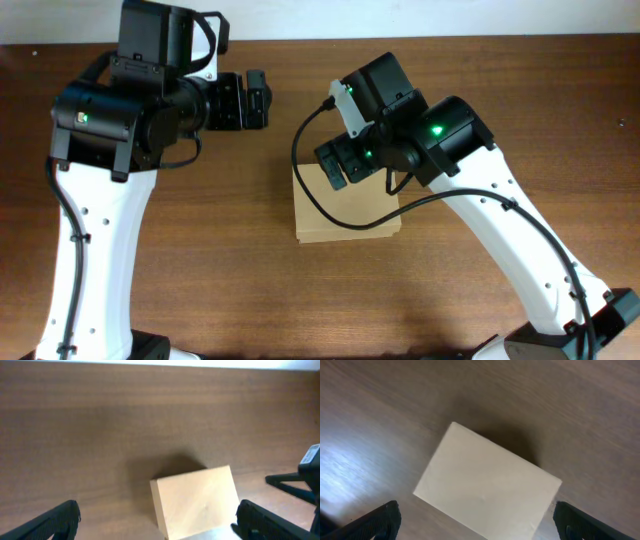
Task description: Pack container
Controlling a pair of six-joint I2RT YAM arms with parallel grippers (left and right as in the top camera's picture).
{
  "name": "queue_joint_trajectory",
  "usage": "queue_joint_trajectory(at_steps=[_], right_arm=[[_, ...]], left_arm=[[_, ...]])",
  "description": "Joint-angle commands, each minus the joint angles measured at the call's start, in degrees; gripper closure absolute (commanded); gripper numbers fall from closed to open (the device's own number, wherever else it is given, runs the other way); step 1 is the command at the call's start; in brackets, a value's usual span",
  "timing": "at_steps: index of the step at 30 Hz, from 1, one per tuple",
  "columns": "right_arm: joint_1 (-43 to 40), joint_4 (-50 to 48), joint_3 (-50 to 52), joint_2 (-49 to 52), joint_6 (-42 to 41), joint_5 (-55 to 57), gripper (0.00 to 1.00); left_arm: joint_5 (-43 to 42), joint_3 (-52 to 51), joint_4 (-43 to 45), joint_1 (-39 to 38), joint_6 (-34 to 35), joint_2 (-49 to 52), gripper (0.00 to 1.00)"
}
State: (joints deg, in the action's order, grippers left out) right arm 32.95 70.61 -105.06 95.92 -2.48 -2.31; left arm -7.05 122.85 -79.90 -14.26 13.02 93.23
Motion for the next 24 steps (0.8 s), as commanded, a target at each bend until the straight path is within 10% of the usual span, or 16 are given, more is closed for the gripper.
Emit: queue_joint_trajectory(at_steps=[1,24], right_arm=[[-1.33,3.30,-1.62,-5.70,2.93,2.43,0.01],[-6.88,15.32,3.48,-40.92,9.53,4.50,0.01]], left_arm=[[-0.33,0.44,-2.12,0.17,-0.59,-3.85,0.01],[3.50,-19.52,-8.31,0.15,-1.68,-43.95,0.00]])
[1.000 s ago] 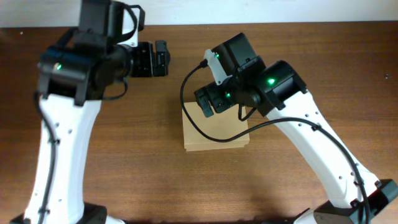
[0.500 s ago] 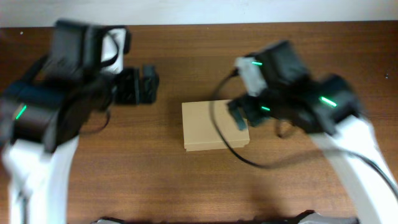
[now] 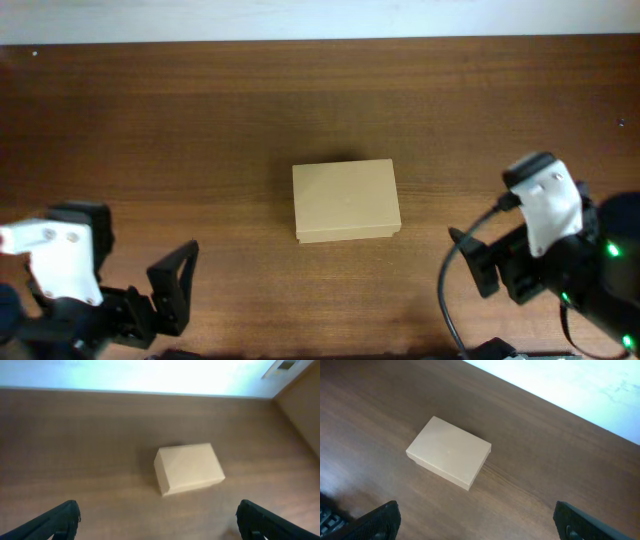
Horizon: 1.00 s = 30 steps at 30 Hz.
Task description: Pack container
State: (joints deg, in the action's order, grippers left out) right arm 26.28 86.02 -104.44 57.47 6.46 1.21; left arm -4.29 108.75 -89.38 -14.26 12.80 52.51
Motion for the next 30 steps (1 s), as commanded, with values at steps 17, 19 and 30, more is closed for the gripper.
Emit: queue_joint_trajectory(at_steps=[17,19,30], right_arm=[[-0.11,-23.56,46.38,-36.24,-4.94,-1.53,0.01],[-0.11,-25.33,46.38,-37.94,-7.54,-1.40,0.01],[-0.11,-28.37,46.38,-38.42,-7.82,-1.40,0.01]], left_arm=[[-7.69,-52.83,23.87,0.15,-6.05,-34.45,0.00],[-9.38,-56.61,26.75,0.15,-6.03,-36.28,0.00],[-6.49,-59.17,42.40,0.15,-6.03,-36.48,0.00]])
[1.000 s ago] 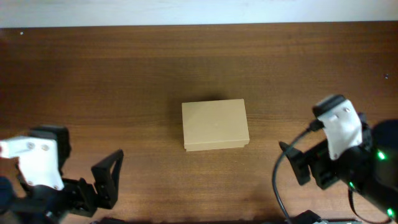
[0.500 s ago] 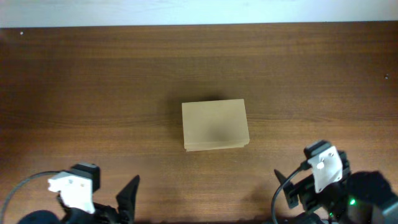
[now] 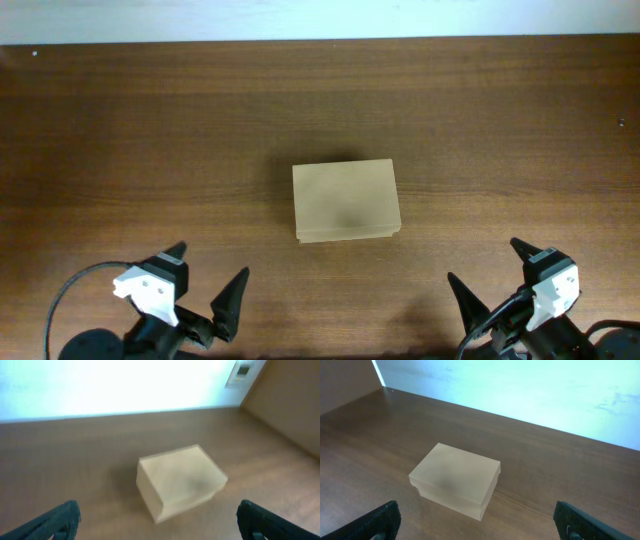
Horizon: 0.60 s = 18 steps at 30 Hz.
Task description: Pack container
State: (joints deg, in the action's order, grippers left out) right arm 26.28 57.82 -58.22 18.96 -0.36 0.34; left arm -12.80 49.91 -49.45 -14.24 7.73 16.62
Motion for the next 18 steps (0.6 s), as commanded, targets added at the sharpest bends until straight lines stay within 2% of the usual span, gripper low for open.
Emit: queue_joint_trajectory(at_steps=[1,10,12,18], right_arm=[[-0.11,-0.17,0.15,0.09,-1.01,-0.52,0.01],[-0.11,-0.15,0.15,0.09,-1.01,-0.52,0.01],[-0.11,-0.17,0.15,0.09,-1.01,-0.52,0.01],[-0.11,-0.17,0.15,0.09,-1.01,-0.52,0.01]], left_arm=[[3.54,-0.33,3.17,0.13,-0.96,-0.59,0.00],[5.60,-0.33,3.65,0.13,-1.03,-0.59,0.01],[10.08,-0.31,0.42,0.13,-2.95,-0.59,0.01],[18.18,-0.33,0.37,0.13,-3.15,-0.57,0.00]])
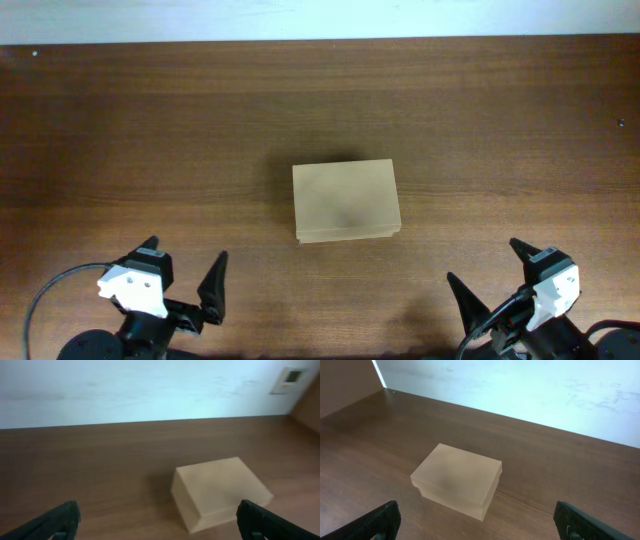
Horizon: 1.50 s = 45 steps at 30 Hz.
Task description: Pack container
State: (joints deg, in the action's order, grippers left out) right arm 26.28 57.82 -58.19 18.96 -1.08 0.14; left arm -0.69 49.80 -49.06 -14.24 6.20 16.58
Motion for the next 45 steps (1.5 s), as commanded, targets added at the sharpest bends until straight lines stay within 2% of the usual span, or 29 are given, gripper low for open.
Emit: queue_joint_trajectory(at_steps=[1,7,29,37,45], right_arm=[[-0.11,-0.17,0.13,0.09,-0.28,-0.33,0.01],[-0.11,-0.17,0.13,0.09,-0.28,-0.33,0.01],[-0.11,-0.17,0.13,0.09,-0.28,-0.33,0.01],[-0.11,-0.17,0.13,0.09,-0.28,-0.33,0.01],[-0.11,-0.17,0.13,0.09,-0.28,-0.33,0.01]], left_arm=[[7.19,-0.22,-0.02,0.13,-1.86,-0.52,0.00],[9.81,-1.95,0.00,0.48,-7.61,-0.61,0.00],[4.28,-25.59,2.14,17.14,-7.58,-12.98,0.00],[-1.70,-32.83,2.62,18.43,-10.01,-16.28,0.00],[-1.44,-37.51,2.60,18.43,-10.03,-16.28,0.00]])
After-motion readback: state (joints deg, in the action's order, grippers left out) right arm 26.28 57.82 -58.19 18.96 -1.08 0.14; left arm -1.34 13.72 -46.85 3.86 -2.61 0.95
